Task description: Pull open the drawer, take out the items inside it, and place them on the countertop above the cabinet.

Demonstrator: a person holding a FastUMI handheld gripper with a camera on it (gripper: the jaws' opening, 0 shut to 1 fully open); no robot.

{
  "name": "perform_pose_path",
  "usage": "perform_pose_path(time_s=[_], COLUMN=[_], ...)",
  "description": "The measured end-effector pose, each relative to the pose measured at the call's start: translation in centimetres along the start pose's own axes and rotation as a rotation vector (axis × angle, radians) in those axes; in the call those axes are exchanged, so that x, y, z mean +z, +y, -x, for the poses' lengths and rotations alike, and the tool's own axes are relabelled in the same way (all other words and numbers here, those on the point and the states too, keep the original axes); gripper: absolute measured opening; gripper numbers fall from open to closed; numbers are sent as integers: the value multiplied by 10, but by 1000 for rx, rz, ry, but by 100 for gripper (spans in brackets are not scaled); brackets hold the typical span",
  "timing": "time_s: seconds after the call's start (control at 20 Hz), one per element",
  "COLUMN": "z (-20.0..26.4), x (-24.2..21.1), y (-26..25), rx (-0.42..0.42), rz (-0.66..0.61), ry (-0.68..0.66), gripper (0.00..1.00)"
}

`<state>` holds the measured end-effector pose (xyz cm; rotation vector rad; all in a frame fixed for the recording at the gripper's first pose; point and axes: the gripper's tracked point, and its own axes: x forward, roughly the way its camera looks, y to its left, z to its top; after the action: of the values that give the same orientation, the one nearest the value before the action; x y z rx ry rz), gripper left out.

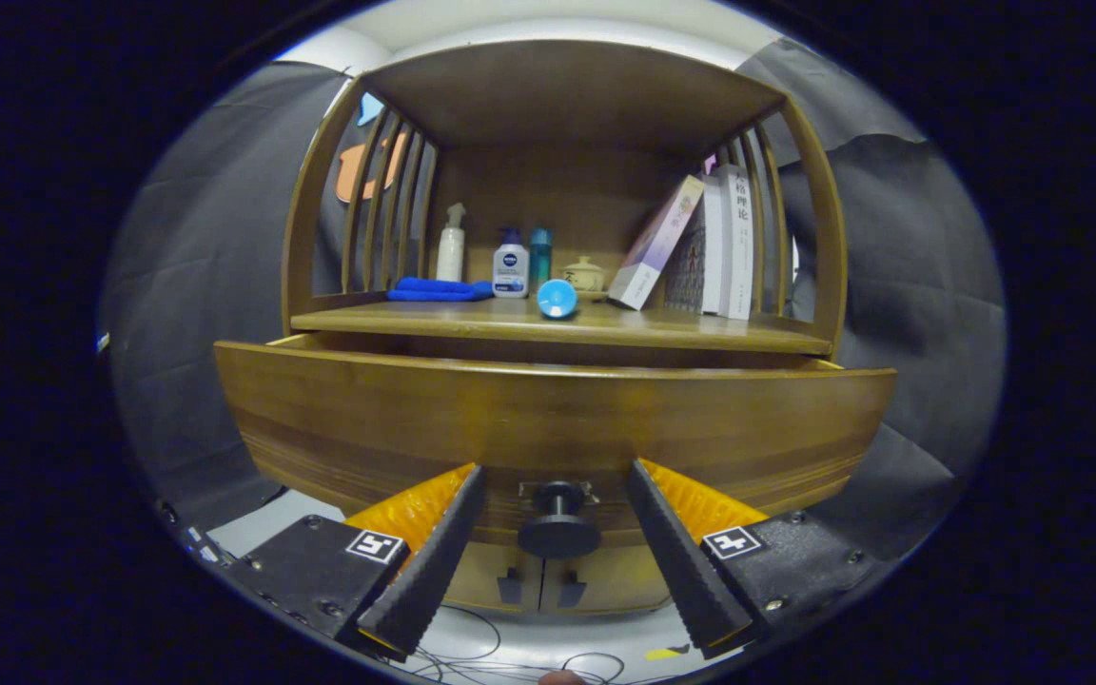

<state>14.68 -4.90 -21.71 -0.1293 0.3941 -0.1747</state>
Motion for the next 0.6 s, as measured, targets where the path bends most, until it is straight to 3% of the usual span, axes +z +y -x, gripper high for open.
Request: perform_pose_path(time_s=[0.6], z=[-60], x=[12], y=[-3], rx=[-40], rz=[44], ry=[70], gripper=[99])
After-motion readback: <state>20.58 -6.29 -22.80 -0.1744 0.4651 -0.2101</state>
